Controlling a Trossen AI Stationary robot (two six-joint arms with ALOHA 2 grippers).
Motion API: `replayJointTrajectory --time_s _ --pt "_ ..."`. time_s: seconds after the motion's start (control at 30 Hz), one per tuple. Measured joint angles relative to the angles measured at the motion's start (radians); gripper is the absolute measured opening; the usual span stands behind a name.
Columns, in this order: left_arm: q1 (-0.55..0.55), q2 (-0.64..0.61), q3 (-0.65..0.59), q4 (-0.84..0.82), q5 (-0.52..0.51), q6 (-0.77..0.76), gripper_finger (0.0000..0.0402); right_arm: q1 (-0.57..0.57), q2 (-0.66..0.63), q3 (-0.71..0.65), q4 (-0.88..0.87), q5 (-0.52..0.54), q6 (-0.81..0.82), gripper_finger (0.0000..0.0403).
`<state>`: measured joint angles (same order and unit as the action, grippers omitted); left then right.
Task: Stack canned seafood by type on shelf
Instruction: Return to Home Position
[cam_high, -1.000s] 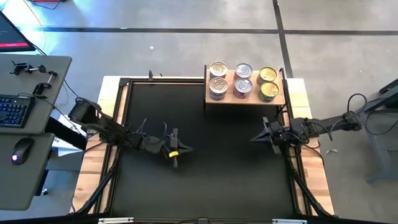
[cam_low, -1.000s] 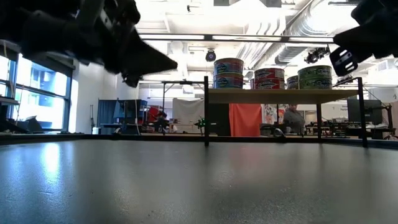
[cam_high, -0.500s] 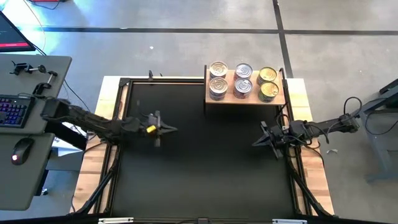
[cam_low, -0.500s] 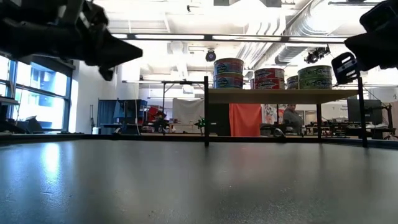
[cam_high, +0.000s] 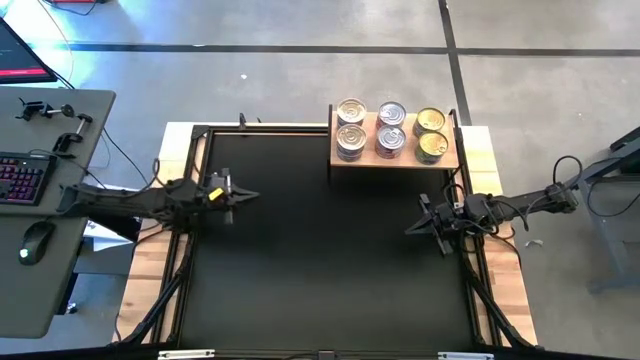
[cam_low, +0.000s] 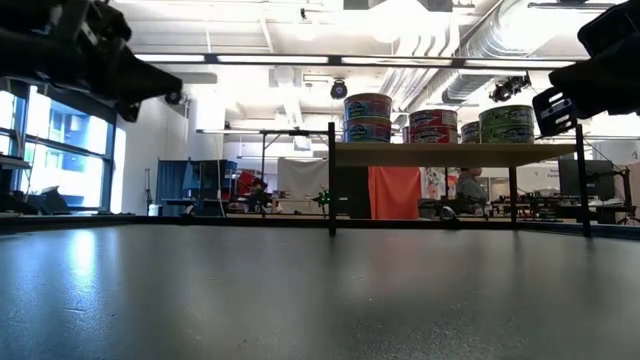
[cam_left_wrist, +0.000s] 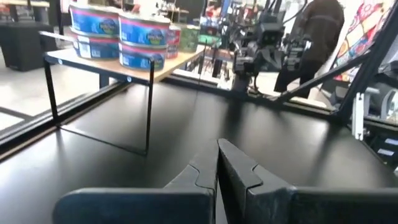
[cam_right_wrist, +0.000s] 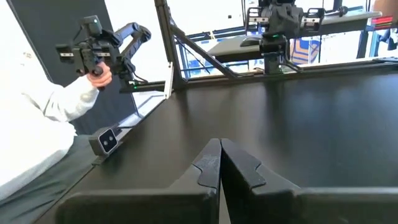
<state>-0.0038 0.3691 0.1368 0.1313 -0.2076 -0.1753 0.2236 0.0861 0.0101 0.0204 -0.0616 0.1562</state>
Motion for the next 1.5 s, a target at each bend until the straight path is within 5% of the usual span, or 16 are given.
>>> replayJointTrajectory --time_s 0.57,0.93,1.27,1.5 --pt "-0.003 -0.367 -0.126 -0.116 0.186 0.058 0.0 -0.037 -0.004 0.0 -0.001 -0.005 0.011 0.0002" --pt "-0.004 -0.363 -0.126 -0.122 0.219 0.065 0.0 -0.103 -0.082 0.006 0.005 -0.111 -0.041 0.0002" --pt "-0.004 -0.349 -0.126 -0.122 0.221 0.114 0.0 -0.121 -0.083 0.0 0.05 -0.086 -0.052 0.0002" --pt "-0.004 -0.327 -0.126 -0.122 0.22 0.128 0.0 -0.122 -0.067 0.0 -0.003 0.062 -0.057 0.0002"
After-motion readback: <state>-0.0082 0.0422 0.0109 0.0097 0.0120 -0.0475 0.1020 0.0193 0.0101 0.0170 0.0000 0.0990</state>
